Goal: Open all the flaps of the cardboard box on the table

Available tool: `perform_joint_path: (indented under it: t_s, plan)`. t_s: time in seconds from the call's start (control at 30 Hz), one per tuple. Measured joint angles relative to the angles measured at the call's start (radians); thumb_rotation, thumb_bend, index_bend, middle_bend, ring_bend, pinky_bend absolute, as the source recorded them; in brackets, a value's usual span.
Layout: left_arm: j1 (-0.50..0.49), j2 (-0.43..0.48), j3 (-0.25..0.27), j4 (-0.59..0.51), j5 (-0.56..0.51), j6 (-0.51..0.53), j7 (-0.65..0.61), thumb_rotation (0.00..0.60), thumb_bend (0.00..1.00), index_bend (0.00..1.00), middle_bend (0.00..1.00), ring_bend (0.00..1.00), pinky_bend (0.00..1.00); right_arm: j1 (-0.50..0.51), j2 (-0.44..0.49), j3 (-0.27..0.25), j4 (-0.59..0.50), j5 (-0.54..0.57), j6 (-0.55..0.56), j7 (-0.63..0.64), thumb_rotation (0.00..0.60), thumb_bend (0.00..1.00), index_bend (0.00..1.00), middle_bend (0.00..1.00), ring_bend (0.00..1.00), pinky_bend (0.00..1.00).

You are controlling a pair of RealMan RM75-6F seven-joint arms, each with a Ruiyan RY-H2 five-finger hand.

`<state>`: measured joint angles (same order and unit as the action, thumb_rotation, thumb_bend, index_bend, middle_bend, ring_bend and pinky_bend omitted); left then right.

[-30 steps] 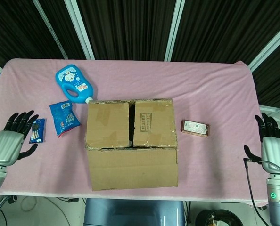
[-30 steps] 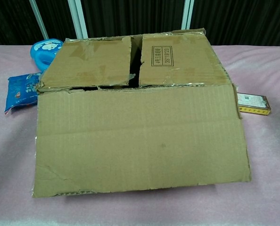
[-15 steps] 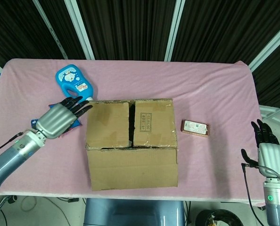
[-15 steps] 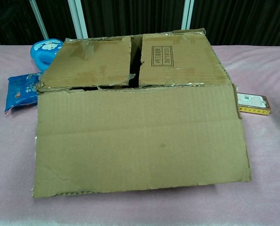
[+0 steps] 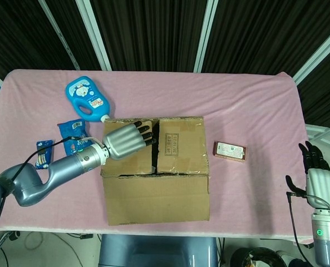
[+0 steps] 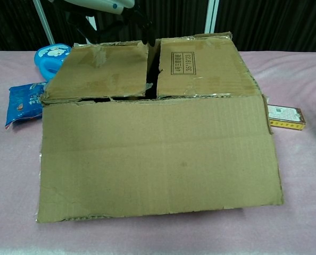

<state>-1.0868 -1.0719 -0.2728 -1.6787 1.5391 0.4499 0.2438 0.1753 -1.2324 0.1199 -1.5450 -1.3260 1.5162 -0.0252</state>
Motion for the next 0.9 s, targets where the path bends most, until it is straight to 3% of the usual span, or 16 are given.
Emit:
perform_joint_path:
  t_s: [0.47, 0.9]
  plan:
    - [-0.112, -0.128, 0.012, 0.085, -0.057, -0.039, 0.065, 0.6, 0.94, 0.24, 0.31, 0.22, 0.3, -0.008, -0.004, 0.011, -0.003, -0.005, -0.017, 0.002, 0.6, 0.39, 0.0, 0.0, 0.0, 0.23]
    - [-0.176, -0.191, 0.048, 0.121, -0.12, -0.053, 0.145, 0.6, 1.0, 0.32, 0.48, 0.32, 0.36, -0.015, -0.005, 0.024, -0.011, -0.001, -0.03, 0.01, 0.6, 0.39, 0.0, 0.0, 0.0, 0.23]
